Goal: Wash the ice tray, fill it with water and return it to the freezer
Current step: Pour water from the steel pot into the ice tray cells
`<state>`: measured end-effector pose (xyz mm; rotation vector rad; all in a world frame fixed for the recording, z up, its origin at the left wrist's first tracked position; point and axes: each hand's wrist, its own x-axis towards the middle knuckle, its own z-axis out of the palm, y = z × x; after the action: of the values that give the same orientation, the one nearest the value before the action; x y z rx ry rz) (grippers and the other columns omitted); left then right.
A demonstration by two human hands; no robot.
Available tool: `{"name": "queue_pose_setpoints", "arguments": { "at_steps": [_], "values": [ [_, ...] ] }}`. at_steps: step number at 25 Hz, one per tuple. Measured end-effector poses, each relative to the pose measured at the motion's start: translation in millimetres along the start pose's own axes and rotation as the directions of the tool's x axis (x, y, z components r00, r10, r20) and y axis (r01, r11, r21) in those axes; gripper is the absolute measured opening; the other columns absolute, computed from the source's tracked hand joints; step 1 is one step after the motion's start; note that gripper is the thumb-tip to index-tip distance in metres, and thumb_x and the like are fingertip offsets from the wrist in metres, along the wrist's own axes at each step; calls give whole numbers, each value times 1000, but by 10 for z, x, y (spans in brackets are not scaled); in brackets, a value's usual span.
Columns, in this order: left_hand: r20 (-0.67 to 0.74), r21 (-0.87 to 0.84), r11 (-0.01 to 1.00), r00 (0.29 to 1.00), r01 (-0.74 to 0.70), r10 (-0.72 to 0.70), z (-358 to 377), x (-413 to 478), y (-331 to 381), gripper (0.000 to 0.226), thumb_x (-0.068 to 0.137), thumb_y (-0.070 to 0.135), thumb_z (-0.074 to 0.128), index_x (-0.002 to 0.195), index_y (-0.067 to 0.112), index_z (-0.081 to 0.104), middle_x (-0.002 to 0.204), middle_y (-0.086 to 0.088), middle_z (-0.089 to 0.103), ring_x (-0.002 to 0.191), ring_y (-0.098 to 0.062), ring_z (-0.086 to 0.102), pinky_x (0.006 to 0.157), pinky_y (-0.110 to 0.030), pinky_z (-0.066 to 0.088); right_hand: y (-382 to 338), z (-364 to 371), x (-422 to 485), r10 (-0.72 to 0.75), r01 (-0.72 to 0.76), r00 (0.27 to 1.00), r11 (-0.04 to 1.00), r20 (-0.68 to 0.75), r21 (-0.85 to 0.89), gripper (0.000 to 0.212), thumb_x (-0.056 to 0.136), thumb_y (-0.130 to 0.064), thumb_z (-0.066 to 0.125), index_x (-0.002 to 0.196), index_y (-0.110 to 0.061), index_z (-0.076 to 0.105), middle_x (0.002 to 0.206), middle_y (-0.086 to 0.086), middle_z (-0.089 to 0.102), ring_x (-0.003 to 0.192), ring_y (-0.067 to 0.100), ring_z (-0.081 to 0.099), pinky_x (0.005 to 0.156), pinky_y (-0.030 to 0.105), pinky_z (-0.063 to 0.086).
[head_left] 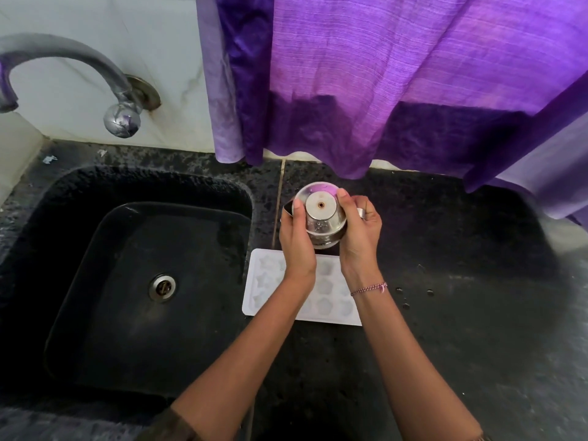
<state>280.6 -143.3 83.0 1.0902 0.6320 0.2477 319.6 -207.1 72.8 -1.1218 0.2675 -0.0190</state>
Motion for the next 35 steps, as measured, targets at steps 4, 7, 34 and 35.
{"name": "queue_pose_setpoints", "arguments": {
  "at_steps": [4,7,34,35],
  "values": [
    [0,35,999,1000,-31,31,-31,203,-3,36,100,37,39,122,14,55,119,-1,62,112,-12,58,96,-26,46,76,115,138,-29,29,997,1000,77,0,20,87,-6,62,73,-15,51,93,-2,68,94,16,64,89,29,51],
    [49,106,994,998,-36,31,-112,413,-42,33,100,32,41,119,11,57,117,-4,63,111,-16,58,97,-29,45,162,136,271,-7,2,992,999,125,38,11,89,-3,58,85,-12,59,103,10,70,103,23,64,91,31,51],
    [156,193,981,987,12,-43,-872,664,-16,25,98,27,44,120,26,57,142,-2,49,135,-10,38,115,-28,24,145,-683,146,-65,123,980,943,189,-311,21,91,-10,59,111,-11,62,120,-2,62,115,11,56,97,22,44],
    [168,203,979,985,13,-47,-941,626,-29,27,99,27,42,123,24,56,141,-3,50,135,-10,38,116,-30,23,129,-794,107,-62,159,965,910,256,-382,21,91,-12,59,112,-11,63,123,-1,61,118,12,55,98,26,44]
  ]
}}
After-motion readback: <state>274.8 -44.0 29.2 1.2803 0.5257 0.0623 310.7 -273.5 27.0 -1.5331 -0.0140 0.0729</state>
